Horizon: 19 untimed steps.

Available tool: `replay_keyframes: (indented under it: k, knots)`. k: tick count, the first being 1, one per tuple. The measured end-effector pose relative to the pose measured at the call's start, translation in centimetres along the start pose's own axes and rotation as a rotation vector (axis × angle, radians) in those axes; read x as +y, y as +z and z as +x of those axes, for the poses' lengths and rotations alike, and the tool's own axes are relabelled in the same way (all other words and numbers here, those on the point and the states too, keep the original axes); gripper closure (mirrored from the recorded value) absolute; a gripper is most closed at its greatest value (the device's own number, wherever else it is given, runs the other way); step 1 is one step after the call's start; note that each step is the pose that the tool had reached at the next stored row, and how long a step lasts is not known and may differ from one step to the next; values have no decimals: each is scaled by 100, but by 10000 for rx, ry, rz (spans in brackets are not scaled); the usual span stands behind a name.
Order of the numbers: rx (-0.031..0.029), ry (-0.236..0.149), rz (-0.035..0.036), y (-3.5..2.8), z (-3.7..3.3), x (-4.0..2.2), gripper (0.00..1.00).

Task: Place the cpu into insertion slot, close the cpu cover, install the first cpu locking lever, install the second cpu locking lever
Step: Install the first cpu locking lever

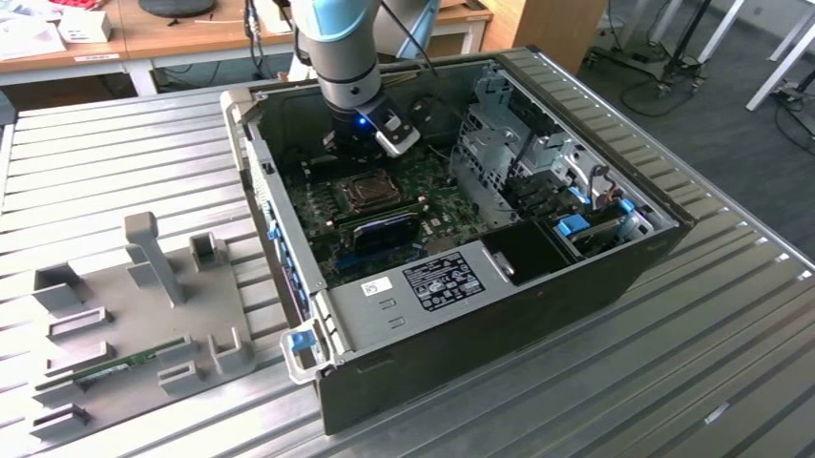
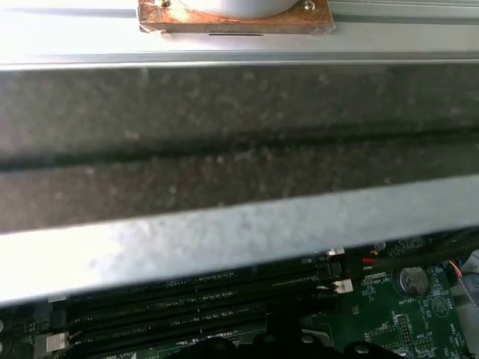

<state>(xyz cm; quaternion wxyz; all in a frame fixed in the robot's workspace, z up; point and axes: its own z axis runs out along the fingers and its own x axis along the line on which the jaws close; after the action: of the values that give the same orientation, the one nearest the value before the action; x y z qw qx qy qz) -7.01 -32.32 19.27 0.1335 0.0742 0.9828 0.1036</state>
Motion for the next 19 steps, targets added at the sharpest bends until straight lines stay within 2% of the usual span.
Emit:
replay_keyframes:
  k: [12,14,19]
  knots:
    - [-277,-53,-47,27,37,-14,90]
    - [-302,-58,-51,27,40,-15,90]
    - [-311,-59,-55,28,41,-15,90]
